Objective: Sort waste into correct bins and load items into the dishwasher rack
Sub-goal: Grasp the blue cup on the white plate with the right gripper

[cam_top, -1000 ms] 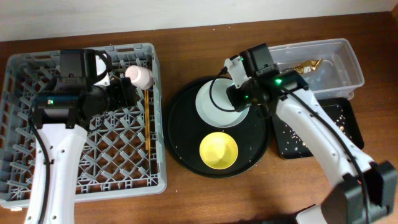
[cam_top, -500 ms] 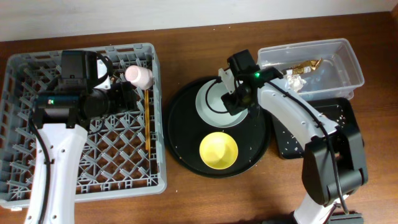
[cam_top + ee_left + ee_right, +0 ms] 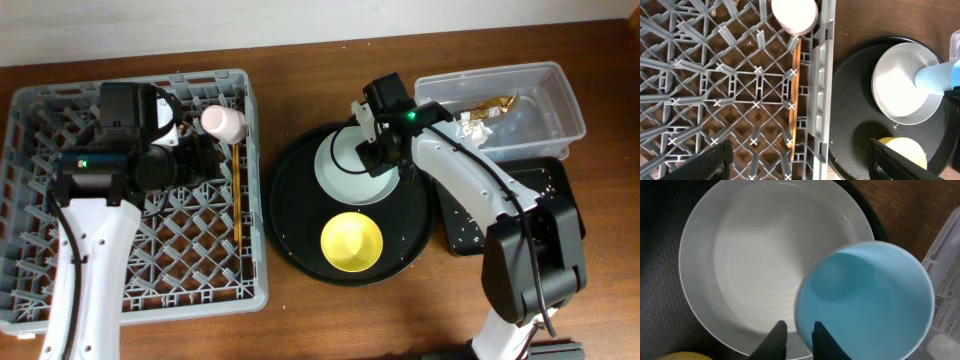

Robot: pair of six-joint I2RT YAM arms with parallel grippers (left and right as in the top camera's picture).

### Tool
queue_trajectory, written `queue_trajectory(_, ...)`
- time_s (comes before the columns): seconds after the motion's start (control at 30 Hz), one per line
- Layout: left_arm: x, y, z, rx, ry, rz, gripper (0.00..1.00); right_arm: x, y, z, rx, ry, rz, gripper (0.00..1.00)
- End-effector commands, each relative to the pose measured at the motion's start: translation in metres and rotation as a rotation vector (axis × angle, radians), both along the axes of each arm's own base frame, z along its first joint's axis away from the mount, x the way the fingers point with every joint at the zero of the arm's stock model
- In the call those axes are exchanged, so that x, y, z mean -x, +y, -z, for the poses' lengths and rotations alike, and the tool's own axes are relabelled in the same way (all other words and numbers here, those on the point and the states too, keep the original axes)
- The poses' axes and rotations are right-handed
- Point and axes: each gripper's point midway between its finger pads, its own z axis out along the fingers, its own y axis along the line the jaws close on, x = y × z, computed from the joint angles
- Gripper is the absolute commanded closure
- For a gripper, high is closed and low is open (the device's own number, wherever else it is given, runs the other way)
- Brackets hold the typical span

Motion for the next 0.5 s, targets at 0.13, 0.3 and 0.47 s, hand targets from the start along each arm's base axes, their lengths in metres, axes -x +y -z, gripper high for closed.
queue_trajectory(0.13, 0.001, 0.000, 0.005, -0.007, 0.013, 0.005, 0.17, -0.003, -0.003, 0.004, 0.027, -0.006, 0.011, 0.87)
queue_trajectory(0.3, 0.001, 0.000, 0.005, -0.007, 0.013, 0.005, 0.17, -0.006, -0.001, 0.009, 0.026, -0.004, 0.011, 0.96)
queue_trajectory(0.47, 0.001, -0.006, 0.004, 0.023, 0.013, 0.029, 0.05, -0.014, 0.027, -0.092, -0.158, -0.140, -0.044, 0.96)
